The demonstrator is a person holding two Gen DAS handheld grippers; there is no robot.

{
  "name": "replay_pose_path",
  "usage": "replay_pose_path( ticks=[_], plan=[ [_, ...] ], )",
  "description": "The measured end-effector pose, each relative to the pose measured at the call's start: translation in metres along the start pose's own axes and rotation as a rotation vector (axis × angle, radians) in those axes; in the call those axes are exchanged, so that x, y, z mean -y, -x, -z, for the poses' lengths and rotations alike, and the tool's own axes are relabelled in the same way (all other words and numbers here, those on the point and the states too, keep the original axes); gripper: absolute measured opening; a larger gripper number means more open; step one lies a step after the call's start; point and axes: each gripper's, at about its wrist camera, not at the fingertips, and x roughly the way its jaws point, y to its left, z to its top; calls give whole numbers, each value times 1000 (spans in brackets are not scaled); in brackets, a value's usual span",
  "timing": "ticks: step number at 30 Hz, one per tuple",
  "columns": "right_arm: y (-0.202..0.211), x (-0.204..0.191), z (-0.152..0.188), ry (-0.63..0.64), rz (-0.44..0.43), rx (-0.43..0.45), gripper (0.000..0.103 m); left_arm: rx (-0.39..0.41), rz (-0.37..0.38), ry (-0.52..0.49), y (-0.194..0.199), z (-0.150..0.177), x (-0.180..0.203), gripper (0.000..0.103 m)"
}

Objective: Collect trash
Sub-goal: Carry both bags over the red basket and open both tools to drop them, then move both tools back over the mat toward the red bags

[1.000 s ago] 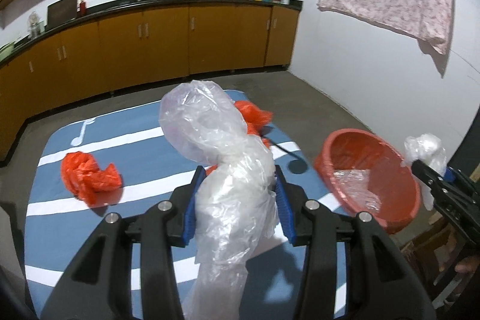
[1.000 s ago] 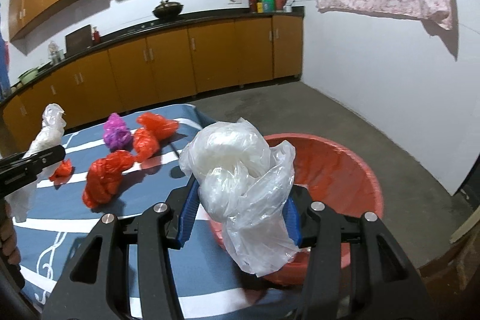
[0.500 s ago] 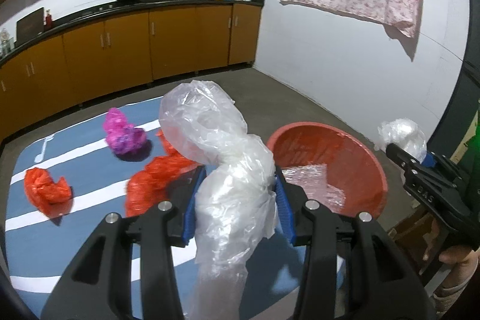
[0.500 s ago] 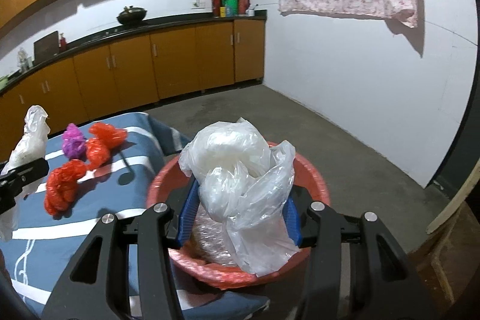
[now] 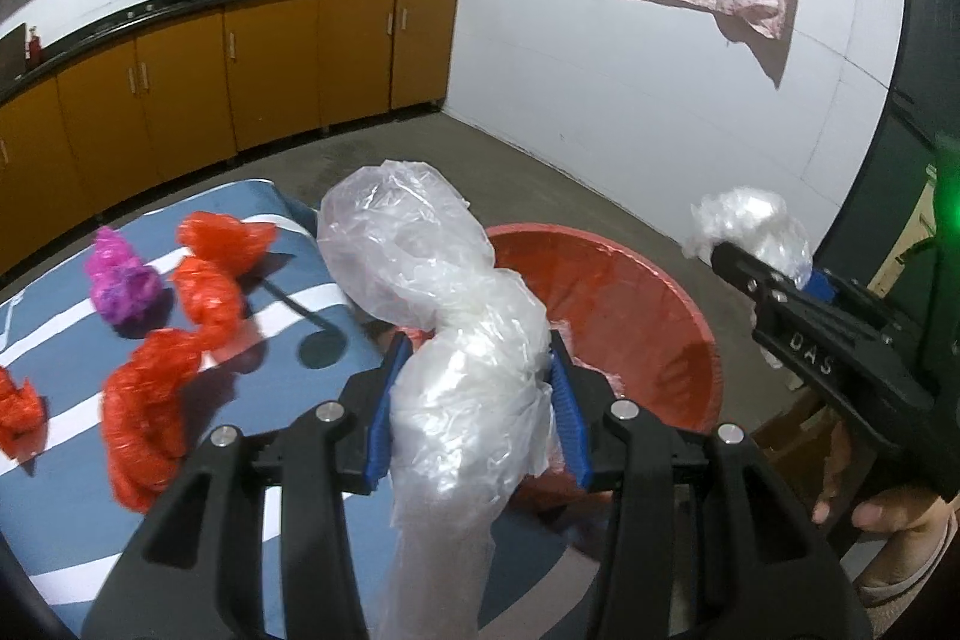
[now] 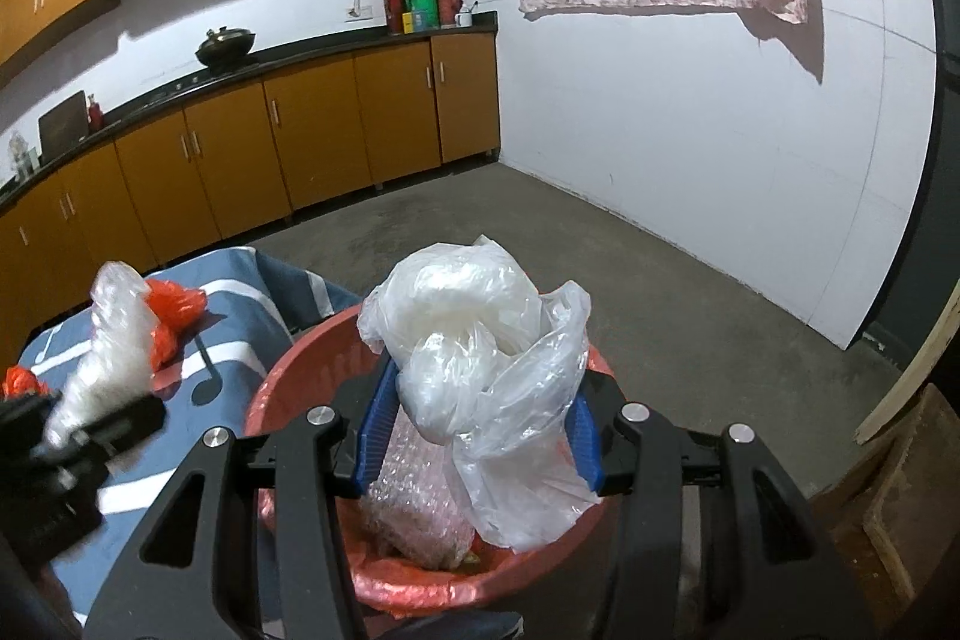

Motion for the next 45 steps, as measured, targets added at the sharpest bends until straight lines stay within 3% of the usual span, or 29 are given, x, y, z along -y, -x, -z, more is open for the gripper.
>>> replay_pose_path(
  ticks=[11,17,23,26,32,36,45],
  plan=[
    [-26,19,-16,-78,-48,-20,50,-49,38,-46,-49,-7,31,48],
    [-29,32,-13,-118,-70,-30,69,-55,36,-21,-56,-4,24,68],
    [-22,30,-8,-91,-39,-5,89,-54,5,24,-49,2,5,76],
    [-13,28,-1,-72,-18,29,96,-22,-34,43,-36,6,-6,85],
    [-9,29,9,-96,-28,13,99,38,-123,95,-2,15,-37,94],
    [-6,21,16,-101,-67,-16,99,91,-210,116,27,29,-63,96],
    [1,-34,26,22,-142,-48,99,69,-414,190,77,79,-138,97]
  ],
)
